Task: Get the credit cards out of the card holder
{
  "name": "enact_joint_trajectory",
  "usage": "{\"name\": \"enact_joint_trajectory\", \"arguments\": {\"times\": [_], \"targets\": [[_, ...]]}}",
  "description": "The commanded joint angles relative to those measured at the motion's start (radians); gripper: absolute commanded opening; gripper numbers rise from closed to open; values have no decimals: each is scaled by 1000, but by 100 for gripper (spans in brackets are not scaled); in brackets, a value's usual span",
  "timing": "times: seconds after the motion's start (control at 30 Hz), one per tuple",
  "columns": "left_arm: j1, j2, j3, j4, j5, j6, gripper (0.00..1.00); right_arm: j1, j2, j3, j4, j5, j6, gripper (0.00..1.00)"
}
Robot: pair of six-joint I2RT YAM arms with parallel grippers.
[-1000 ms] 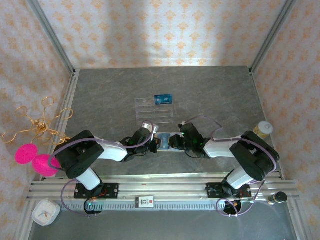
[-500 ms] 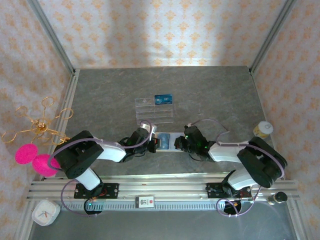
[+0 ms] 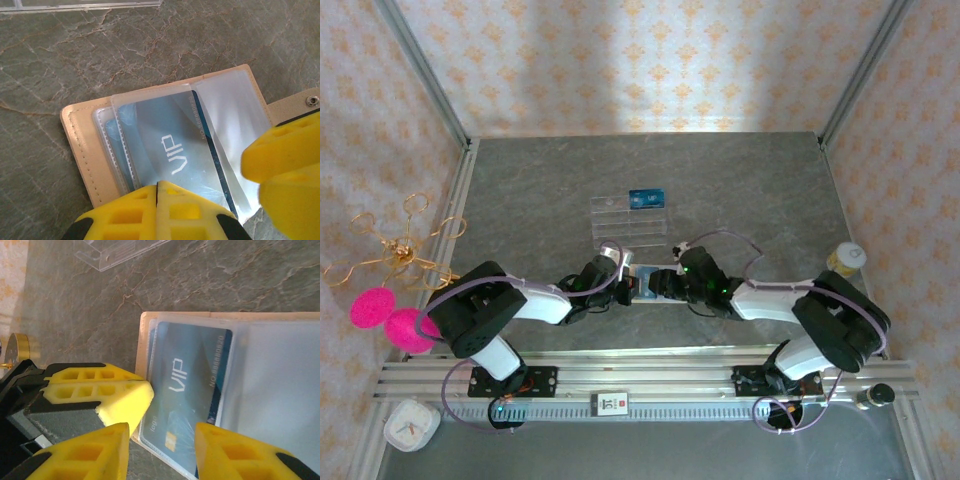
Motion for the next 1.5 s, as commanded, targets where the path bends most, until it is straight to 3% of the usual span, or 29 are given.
{"name": "enact_joint_trajectory", "arguments": {"times": [0.0, 0.3, 0.43, 0.53, 0.67, 0.83, 1.03, 1.47], "targets": [[10, 5, -27, -34, 12, -17, 0, 4, 32, 18, 12, 22, -6, 38], [9, 5, -27, -35, 14, -15, 2, 11, 80, 35, 22, 9, -10, 37], [9, -3, -29, -41, 7, -14, 4, 11, 36, 39, -91, 147, 0, 32], [10, -12, -31, -45, 3, -12, 7, 13, -27, 31, -129, 208, -8, 34], [9, -28, -33, -46, 5, -16, 13, 29, -64, 46, -117, 166, -40, 37], [9, -100, -38, -72, -19, -20, 25, 43, 21, 74, -78, 96, -33, 37], [9, -190, -60, -121, -76, -17, 26, 50, 60, 71, -36, 73, -27, 36], [10, -206, -61, -138, -97, -15, 26, 53, 47, 55, -49, 88, -18, 36]]}}
